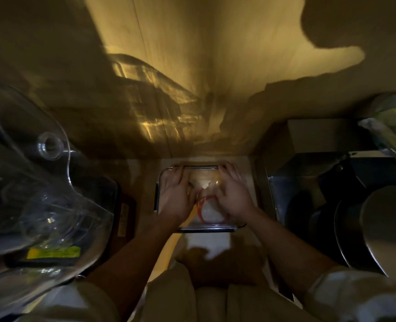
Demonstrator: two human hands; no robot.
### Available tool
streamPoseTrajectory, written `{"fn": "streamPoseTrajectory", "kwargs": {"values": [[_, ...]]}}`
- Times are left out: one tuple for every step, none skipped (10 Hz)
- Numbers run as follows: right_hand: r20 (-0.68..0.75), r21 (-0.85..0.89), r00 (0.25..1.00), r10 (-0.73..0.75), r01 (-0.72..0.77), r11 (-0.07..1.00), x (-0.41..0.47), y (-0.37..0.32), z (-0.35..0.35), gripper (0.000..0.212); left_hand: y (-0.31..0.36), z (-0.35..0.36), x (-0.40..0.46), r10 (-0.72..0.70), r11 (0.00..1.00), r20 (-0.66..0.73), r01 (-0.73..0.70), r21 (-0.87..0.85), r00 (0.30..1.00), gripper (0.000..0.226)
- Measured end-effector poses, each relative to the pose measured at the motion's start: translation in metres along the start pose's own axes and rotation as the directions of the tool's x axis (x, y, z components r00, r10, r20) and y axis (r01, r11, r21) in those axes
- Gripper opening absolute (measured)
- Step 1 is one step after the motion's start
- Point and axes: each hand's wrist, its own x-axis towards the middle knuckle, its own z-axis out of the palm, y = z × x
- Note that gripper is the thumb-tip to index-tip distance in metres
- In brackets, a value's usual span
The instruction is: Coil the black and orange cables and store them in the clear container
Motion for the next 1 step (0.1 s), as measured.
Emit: {"fn": "streamPoseTrajectory", "kwargs": {"values": [[-0.018, -0.036, 1.000, 0.023, -0.024, 0.999, -0.0232, 0.0013, -0.0026, 0.064, 0.0004, -0.0030, -0.0228, -0.004, 1.000, -0.034, 0.004, 0.002, 0.999, 0.046]]}}
